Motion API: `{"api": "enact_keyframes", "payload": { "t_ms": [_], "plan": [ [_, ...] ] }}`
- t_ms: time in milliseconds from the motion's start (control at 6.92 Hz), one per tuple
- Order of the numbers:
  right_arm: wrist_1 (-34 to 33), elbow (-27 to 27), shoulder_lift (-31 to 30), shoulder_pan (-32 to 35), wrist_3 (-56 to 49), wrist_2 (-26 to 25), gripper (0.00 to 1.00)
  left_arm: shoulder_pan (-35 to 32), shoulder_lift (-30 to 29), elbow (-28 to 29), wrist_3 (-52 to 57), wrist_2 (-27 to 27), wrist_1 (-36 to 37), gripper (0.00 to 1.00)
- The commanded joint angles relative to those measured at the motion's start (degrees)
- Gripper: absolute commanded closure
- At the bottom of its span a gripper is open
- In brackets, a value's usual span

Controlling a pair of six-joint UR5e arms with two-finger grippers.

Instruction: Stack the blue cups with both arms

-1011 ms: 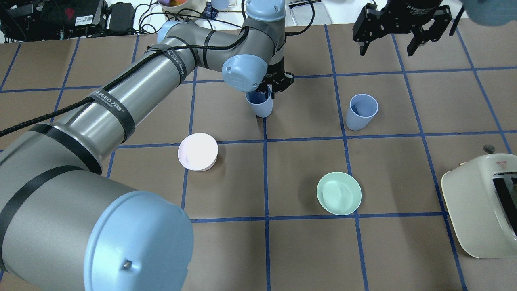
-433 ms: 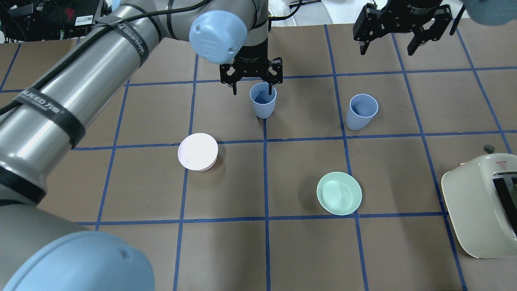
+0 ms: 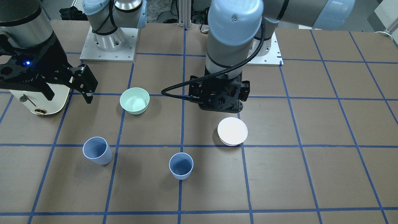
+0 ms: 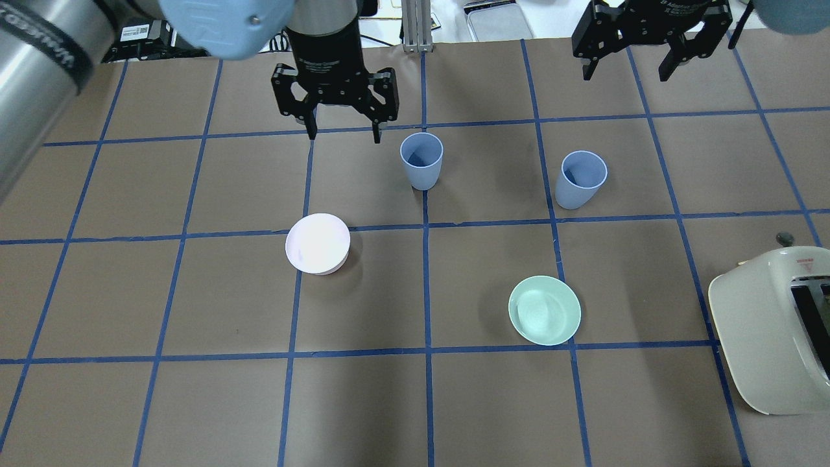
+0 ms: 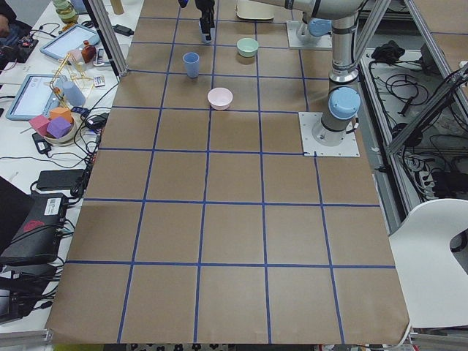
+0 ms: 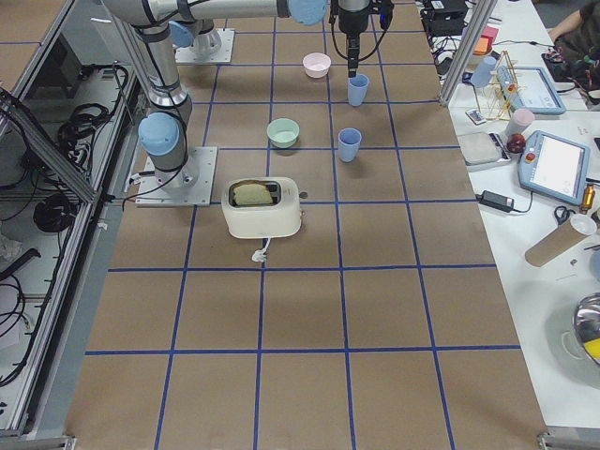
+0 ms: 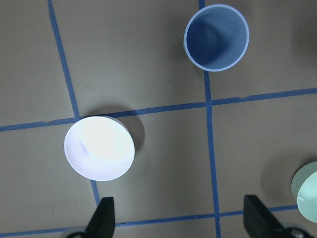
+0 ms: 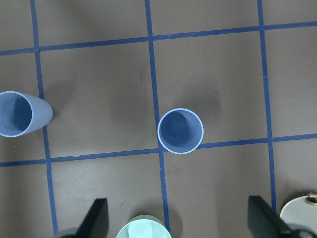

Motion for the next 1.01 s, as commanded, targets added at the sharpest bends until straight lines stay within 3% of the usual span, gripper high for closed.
{"api": "enact_keyframes", "payload": {
  "t_ms": [0, 144, 433, 722, 867],
  "plan": [
    [-3.07, -1.27, 4.03, -2.06, -0.26, -0.22, 0.00, 6.68, 9.22, -8.65, 0.98, 0.61, 1.19, 0.07],
    [-3.88, -2.24, 7.46, -4.43, -0.43, -0.14, 0.00, 8.45, 13.26, -13.31, 0.90, 0.43, 1.46, 0.07],
    [-9.04, -1.65, 13.62, -7.25, -2.01, -0.05, 0.00, 9.17, 15.94, -20.01, 0.99, 0.78, 12.84, 0.00],
    [-9.59, 2.46, 15.66, -8.14, -6.46, 0.39, 0.00, 8.91, 16.12, -19.51, 0.99, 1.05, 11.57, 0.00],
    [-11.51, 5.63, 15.67, -8.40, -9.20, 3.09, 0.00, 9.17, 16.29, -19.16, 1.07, 1.05, 10.44, 0.00]
  ]
}}
